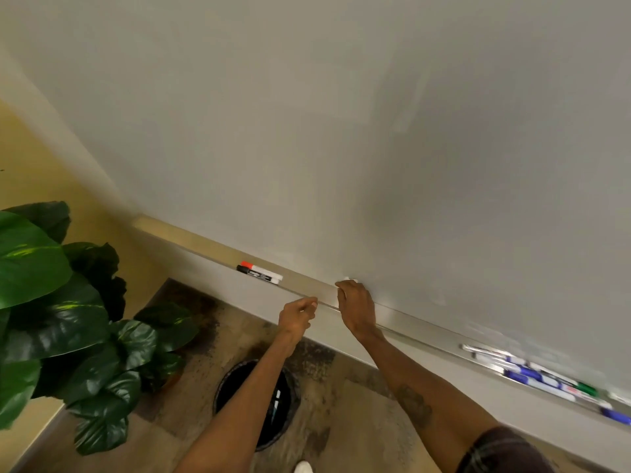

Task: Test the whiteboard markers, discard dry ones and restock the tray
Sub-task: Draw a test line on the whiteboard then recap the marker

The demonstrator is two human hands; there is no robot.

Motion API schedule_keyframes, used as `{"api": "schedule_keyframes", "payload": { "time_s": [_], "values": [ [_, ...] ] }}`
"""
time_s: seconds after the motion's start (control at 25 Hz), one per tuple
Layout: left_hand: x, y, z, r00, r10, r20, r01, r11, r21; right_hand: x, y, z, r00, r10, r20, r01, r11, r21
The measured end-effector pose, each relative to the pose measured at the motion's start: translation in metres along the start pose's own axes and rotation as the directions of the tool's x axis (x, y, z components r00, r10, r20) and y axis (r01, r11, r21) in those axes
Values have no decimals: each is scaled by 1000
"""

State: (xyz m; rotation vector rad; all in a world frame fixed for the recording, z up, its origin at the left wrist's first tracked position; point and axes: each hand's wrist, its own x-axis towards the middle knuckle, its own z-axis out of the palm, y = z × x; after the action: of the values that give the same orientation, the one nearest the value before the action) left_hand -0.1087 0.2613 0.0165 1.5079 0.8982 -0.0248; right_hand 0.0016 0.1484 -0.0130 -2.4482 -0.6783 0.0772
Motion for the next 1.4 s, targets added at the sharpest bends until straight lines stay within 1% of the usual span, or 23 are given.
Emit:
{"api": "schedule_keyframes", "payload": {
  "time_s": [0.12,0.4,0.48,0.6,0.72,0.84,1.04,1.16,1.28,1.4],
  "values": [
    [-16,11,48,998,41,54,-43,999,32,-24,36,-37,997,57,-45,-57,998,0],
    [-55,24,163,978,75,197,-89,994,65,-84,140,-123,973,195,-127,-198,980,-18],
    [-64,25,196,971,71,228,-94,991,93,-102,170,-144,956,256,-140,-256,966,14],
    [-72,21,239,962,78,262,-128,975,181,-128,207,-170,932,327,-155,-323,945,51],
    [-75,16,279,955,82,285,-153,960,234,-150,242,-190,874,455,-171,-445,891,94],
    [-81,16,308,952,51,303,-136,954,269,-162,276,-201,806,572,-152,-563,820,101],
    [-79,12,343,941,-32,337,-87,939,332,-155,311,-204,718,695,-44,-684,716,142],
    [-77,9,359,949,-60,310,-60,930,363,-148,320,-197,698,716,1,-708,691,145],
    [-74,5,366,960,-76,271,-33,926,376,-142,326,-191,688,725,11,-719,680,148],
    [-70,4,364,952,-124,279,42,958,284,-138,331,-183,660,751,23,-740,645,189]
  ]
}}
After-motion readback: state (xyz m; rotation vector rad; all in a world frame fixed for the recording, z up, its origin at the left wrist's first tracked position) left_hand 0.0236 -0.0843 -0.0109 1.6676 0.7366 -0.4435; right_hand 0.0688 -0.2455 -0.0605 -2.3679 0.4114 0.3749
